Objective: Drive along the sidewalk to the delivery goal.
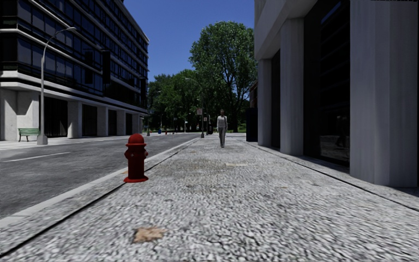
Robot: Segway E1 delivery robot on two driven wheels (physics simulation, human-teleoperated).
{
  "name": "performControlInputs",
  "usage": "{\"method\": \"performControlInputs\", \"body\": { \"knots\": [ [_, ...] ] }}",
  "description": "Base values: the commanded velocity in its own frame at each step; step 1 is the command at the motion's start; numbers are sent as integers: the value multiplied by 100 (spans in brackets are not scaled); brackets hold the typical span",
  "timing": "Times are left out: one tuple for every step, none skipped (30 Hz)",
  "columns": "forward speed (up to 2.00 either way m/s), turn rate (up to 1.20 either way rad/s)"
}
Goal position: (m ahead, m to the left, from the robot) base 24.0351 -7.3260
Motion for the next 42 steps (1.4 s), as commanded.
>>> {"method": "performControlInputs", "body": {
  "knots": [
    [200, 0],
    [200, 0],
    [200, 0],
    [200, 0],
    [200, 0],
    [200, 0],
    [200, 0],
    [200, 0],
    [200, 0],
    [200, 0],
    [200, 0],
    [200, 0],
    [200, 0],
    [200, 0],
    [200, 0],
    [200, 0],
    [200, 0],
    [200, 0],
    [200, 0],
    [200, 0],
    [200, 0],
    [200, 0],
    [200, 0],
    [200, 0],
    [198, -31],
    [198, -31],
    [182, -49],
    [164, -55],
    [156, -57],
    [156, -57],
    [153, -58],
    [153, -59],
    [153, -61],
    [153, -61],
    [152, -62],
    [152, -62],
    [151, -62],
    [151, -62],
    [151, -62],
    [151, -62],
    [153, -62],
    [153, -62]
  ]
}}
